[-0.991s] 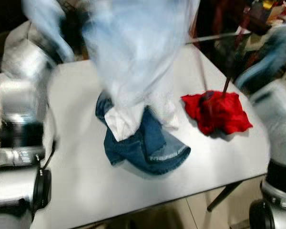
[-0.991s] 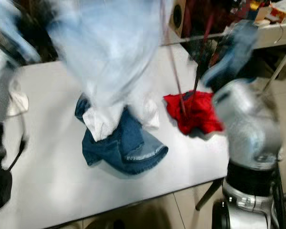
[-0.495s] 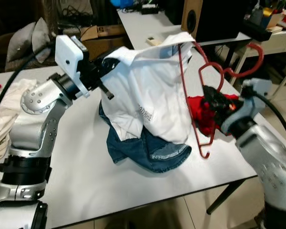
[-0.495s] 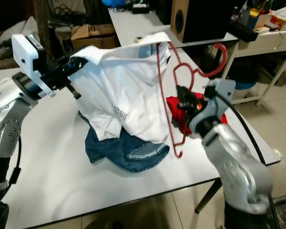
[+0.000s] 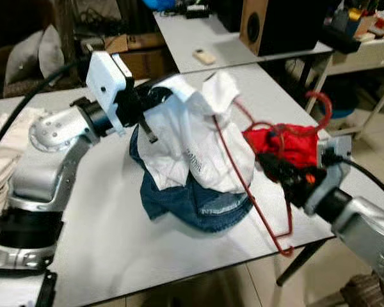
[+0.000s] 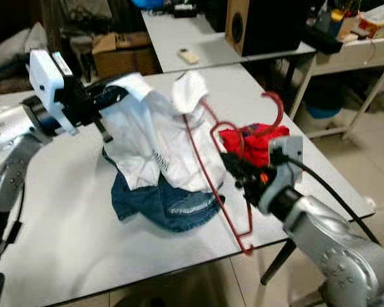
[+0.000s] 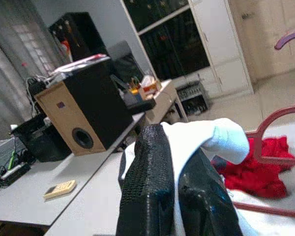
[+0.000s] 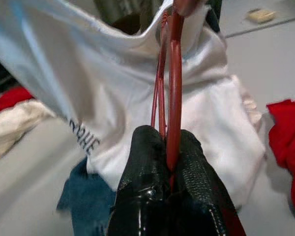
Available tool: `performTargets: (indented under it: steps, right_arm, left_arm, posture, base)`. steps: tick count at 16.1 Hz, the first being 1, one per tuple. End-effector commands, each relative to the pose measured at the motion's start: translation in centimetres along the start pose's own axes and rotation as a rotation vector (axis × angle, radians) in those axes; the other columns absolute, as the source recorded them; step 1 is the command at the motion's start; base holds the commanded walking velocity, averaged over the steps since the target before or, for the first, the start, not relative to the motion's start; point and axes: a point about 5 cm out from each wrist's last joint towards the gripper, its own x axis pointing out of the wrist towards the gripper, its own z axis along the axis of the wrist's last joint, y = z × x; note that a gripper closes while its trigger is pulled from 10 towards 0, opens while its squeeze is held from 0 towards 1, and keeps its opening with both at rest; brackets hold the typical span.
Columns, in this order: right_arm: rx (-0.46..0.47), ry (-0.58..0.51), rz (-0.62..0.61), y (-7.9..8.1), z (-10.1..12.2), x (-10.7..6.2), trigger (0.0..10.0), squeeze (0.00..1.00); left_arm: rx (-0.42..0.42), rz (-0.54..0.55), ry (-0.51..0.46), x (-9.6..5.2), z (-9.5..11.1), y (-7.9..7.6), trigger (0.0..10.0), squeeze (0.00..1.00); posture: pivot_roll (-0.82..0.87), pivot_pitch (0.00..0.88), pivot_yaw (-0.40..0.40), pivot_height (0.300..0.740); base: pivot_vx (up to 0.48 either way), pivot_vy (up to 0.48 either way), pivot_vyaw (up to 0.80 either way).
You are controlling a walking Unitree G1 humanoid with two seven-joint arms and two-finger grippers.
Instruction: Hang hanger
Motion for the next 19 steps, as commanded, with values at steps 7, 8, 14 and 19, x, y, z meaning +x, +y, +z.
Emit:
performTargets:
  steps: [7, 8, 14, 19]
  right_arm:
    - [-0.012, 0.051, -0.001, -1.5, 0.1, -1.6, 10.0, 0.00]
    - [0.019, 0.024, 0.030, -1.3, 0.3, -1.2, 10.0, 0.00]
    - [0.286, -0.107, 0.180, 0.6, -0.7, 1.1, 10.0, 0.00]
    - [0.546, -0.270, 0.027, -0.4, -0.3, 3.2, 10.0, 0.00]
  left_arm:
    - [-0.056, -0.291, 0.049, -0.5, 1.1, -2.1, 0.0, 0.00]
    - [-0.076, -0.367, 0.095, -0.6, 0.4, -3.4, 0.0, 0.00]
    - [0.057, -0.315, 0.214, 0.6, -2.1, -4.0, 0.0, 0.00]
    - [-0.010, -0.194, 0.173, 1.4, -3.2, -4.3, 0.0, 0.00]
  posture:
    - [0.04, 0.010, 0.077, 0.740]
    - [0.04, 0.009, 0.074, 0.740]
    - [0.05, 0.008, 0.059, 0.740]
    - [0.04, 0.005, 0.068, 0.740]
  base:
    - [0.000, 0.000, 0.00]
    - [0.000, 0.000, 0.00]
    - [0.000, 0.000, 0.00]
    - [0.000, 0.000, 0.00]
